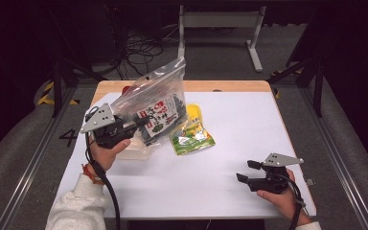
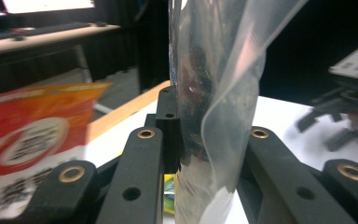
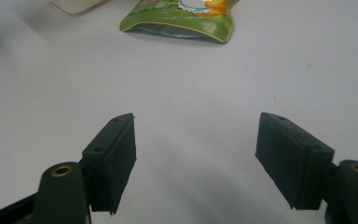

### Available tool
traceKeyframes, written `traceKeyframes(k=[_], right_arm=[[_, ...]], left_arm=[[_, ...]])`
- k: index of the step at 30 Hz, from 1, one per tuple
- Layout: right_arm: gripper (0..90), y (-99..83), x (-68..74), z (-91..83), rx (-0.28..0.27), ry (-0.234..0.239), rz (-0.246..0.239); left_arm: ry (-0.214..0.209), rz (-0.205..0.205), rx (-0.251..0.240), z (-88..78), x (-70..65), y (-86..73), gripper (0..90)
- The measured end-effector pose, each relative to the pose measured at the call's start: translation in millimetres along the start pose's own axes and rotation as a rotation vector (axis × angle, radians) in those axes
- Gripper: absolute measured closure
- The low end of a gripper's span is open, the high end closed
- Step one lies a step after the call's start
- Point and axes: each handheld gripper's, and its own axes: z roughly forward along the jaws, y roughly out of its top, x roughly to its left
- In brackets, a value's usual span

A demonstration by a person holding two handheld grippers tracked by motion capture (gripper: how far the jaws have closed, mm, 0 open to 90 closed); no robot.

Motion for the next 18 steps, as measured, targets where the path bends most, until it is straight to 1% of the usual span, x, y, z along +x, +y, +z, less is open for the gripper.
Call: traceKeyframes(k=[2, 5, 7, 9, 11, 12, 13, 15, 16, 17, 18], right_arm=[[28.8, -0.1, -0.3, 0.9, 0.001, 0.000, 0.004], [28.2, -0.3, -1.3, 1.1, -0.006, 0.004, 0.012], [28.1, -0.9, -1.6, 1.7, -0.006, 0.007, 0.018], [28.0, -1.4, -1.7, 2.3, -0.001, 0.005, 0.015], [27.9, -1.6, -2.0, 3.1, -0.001, 0.007, 0.014], [27.9, -1.8, -2.0, 3.8, 0.001, 0.007, 0.015], [27.9, -1.9, -1.9, 4.2, 0.003, 0.008, 0.017], [27.6, -1.9, -0.8, 6.0, 0.007, 0.011, 0.012], [27.1, -1.7, -0.2, 6.4, 0.012, 0.013, 0.008], [26.5, -0.9, 0.9, 7.4, 0.020, 0.014, -0.008], [26.2, -0.7, 1.3, 7.8, 0.021, 0.013, -0.011]], left_arm=[[0.004, -0.015, -0.015, -4.6, 6.3, -1.2, 77.0], [0.028, -0.020, -0.038, -11.9, 13.0, 0.8, 77.0], [0.046, -0.018, -0.059, -18.9, 17.4, 4.2, 77.1], [0.060, -0.002, -0.057, -25.1, 20.8, 7.5, 77.0], [0.087, 0.030, -0.035, -29.6, 23.6, 9.9, 77.0], [0.095, 0.035, -0.033, -30.3, 24.7, 9.8, 77.0], [0.102, 0.046, -0.020, -31.7, 27.3, 9.2, 77.0], [0.107, 0.045, -0.006, -33.1, 32.9, 5.8, 77.0], [0.129, 0.058, 0.018, -33.2, 36.7, 2.9, 77.1], [0.138, 0.065, 0.031, -32.7, 38.2, 1.3, 77.1], [0.143, 0.067, 0.044, -31.8, 40.1, -1.3, 77.1]])
